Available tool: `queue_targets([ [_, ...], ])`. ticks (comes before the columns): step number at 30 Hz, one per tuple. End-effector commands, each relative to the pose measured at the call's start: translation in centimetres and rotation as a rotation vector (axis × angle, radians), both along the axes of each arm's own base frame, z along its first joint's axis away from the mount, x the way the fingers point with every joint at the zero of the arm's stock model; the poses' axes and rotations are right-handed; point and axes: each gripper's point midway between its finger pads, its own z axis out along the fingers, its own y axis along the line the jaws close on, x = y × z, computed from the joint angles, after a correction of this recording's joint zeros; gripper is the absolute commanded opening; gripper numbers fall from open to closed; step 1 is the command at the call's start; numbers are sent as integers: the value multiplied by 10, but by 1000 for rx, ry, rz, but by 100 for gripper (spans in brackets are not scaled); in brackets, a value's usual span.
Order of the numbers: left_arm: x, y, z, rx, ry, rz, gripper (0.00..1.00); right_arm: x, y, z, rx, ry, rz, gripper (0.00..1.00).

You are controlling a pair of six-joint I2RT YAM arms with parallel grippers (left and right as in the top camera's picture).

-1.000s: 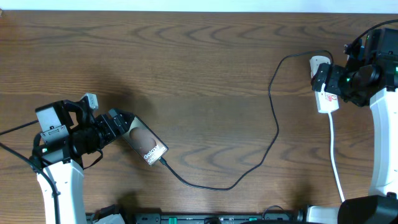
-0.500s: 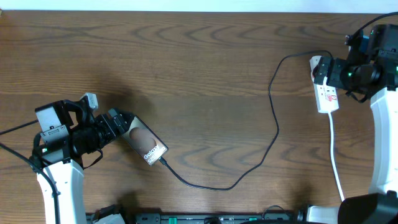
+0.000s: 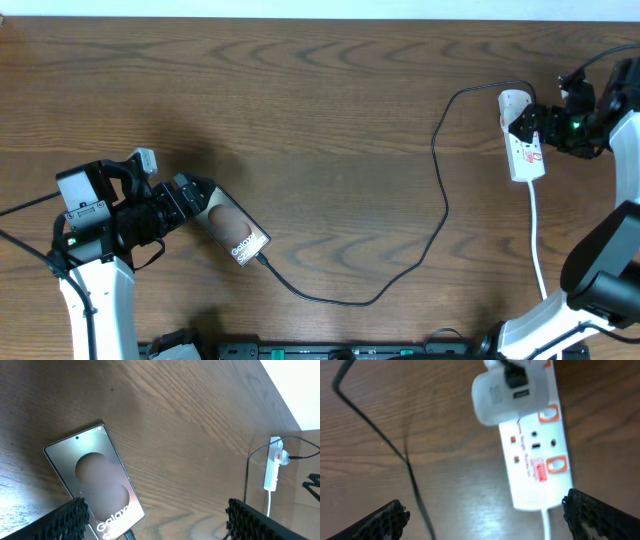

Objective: Plug charger to phone and switch on socket
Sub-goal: 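Lower the right gripper onto the orange switch beside the plugged adapter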

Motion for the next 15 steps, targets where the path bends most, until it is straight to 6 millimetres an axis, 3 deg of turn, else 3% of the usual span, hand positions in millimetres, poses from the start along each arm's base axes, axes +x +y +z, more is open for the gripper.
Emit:
queue_targets([
  [1,4,-1,12,0,-37,-10,87,9,-1,1,1,-61,79,99],
  [15,7,0,13,6,-51,-10,87,34,-28,-3,-111,-125,40,99],
])
